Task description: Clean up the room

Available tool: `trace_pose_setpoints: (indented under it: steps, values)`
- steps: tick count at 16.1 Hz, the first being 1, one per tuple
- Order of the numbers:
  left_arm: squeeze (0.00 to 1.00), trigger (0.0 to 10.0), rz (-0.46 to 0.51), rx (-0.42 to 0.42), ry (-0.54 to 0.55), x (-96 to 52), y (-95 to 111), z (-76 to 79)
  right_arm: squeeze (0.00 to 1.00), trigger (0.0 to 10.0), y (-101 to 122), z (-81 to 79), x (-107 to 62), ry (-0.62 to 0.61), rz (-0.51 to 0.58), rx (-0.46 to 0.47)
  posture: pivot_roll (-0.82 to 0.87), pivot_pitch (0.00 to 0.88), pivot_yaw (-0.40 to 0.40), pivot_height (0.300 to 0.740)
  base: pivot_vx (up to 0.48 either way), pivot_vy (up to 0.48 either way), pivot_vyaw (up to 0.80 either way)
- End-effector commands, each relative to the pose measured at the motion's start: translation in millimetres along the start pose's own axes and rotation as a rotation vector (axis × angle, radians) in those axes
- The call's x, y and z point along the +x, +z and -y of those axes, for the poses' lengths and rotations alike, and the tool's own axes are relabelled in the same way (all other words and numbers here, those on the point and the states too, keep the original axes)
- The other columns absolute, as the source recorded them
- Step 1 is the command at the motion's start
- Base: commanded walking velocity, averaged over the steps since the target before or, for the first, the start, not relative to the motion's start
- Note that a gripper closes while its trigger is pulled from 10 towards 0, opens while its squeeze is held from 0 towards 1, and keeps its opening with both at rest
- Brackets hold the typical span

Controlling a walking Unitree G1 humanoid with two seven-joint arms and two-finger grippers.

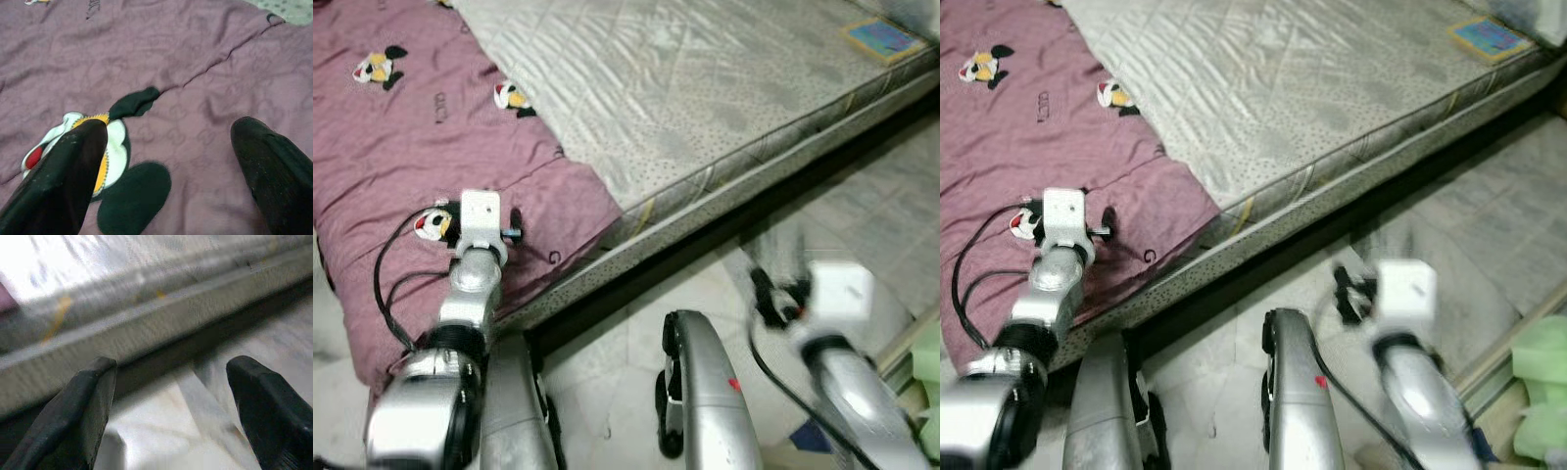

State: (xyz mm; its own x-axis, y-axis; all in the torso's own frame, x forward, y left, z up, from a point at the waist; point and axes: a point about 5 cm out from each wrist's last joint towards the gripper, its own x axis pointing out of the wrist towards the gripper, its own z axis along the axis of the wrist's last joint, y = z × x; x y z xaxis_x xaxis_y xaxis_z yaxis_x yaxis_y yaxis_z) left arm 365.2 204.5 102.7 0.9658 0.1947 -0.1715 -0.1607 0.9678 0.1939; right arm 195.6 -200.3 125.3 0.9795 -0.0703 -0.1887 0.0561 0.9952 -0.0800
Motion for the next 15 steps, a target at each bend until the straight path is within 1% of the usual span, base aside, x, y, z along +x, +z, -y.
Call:
trace_pose_setpoints:
  steps: [1,2,3,4,5,6,7,9,11,12,13,15]
  values:
    - [0.00,10.0,-0.057,0.004,-0.031,2.4,-3.7,2.6,0.00,10.0,3.5,10.0,-11.7,-0.033,-0.011,-0.013,-0.32,0.314,0.013,0.537,0.000,0.000,0.00]
    - [0.00,10.0,-0.089,0.015,-0.070,5.6,-0.3,8.9,0.00,10.0,4.0,16.4,-20.7,-0.057,-0.027,-0.026,-0.34,0.329,0.016,0.537,0.000,0.000,0.00]
    - [0.00,10.0,-0.086,0.012,-0.076,6.9,3.0,11.0,0.00,10.0,4.6,17.9,-25.3,-0.061,-0.033,-0.028,-0.35,0.340,0.017,0.537,0.000,0.000,0.00]
    - [0.00,10.0,-0.077,0.006,-0.074,8.4,7.9,13.3,0.00,10.0,5.0,18.7,-27.9,-0.065,-0.038,-0.030,-0.36,0.344,0.017,0.537,0.000,0.000,0.00]
    - [0.00,10.0,-0.082,0.011,-0.106,9.6,12.1,20.2,0.00,10.0,6.3,18.4,-29.3,-0.064,-0.042,-0.030,-0.36,0.351,0.016,0.537,0.000,0.000,0.00]
    - [0.00,10.0,-0.098,0.018,-0.181,9.5,15.9,34.9,0.00,10.0,8.0,16.3,-28.4,-0.058,-0.046,-0.032,-0.36,0.355,0.013,0.537,0.000,0.000,0.00]
    - [0.00,10.0,-0.120,0.043,-0.242,6.9,13.3,47.8,0.00,10.0,8.3,14.8,-28.5,-0.046,-0.049,-0.040,-0.36,0.358,0.012,0.537,0.000,0.000,0.00]
    - [0.00,10.0,-0.137,0.100,-0.360,-1.2,4.6,71.6,0.00,10.0,7.7,13.5,-27.5,-0.043,-0.053,-0.038,-0.35,0.352,0.012,0.537,0.000,0.000,0.00]
    - [0.00,10.0,-0.145,0.151,-0.480,-13.1,-7.5,95.8,0.00,10.0,9.5,10.1,-23.0,-0.034,-0.047,-0.031,-0.35,0.339,0.013,0.537,0.000,0.000,0.00]
    - [0.00,10.0,-0.144,0.163,-0.506,-16.6,-11.1,101.6,0.00,10.0,10.3,8.0,-19.3,-0.029,-0.043,-0.026,-0.34,0.329,0.014,0.537,0.000,0.000,0.00]
    - [0.00,10.0,-0.116,0.193,-0.521,-19.0,-12.2,105.0,0.00,10.0,11.3,5.4,-14.6,-0.022,-0.031,-0.020,-0.32,0.314,0.015,0.537,0.000,0.000,0.00]
    - [0.00,10.0,-0.010,0.221,-0.473,-18.7,-5.4,103.2,0.00,10.0,14.2,-1.5,-3.3,0.000,0.004,-0.012,-0.30,0.285,0.022,0.537,0.000,0.000,0.00]
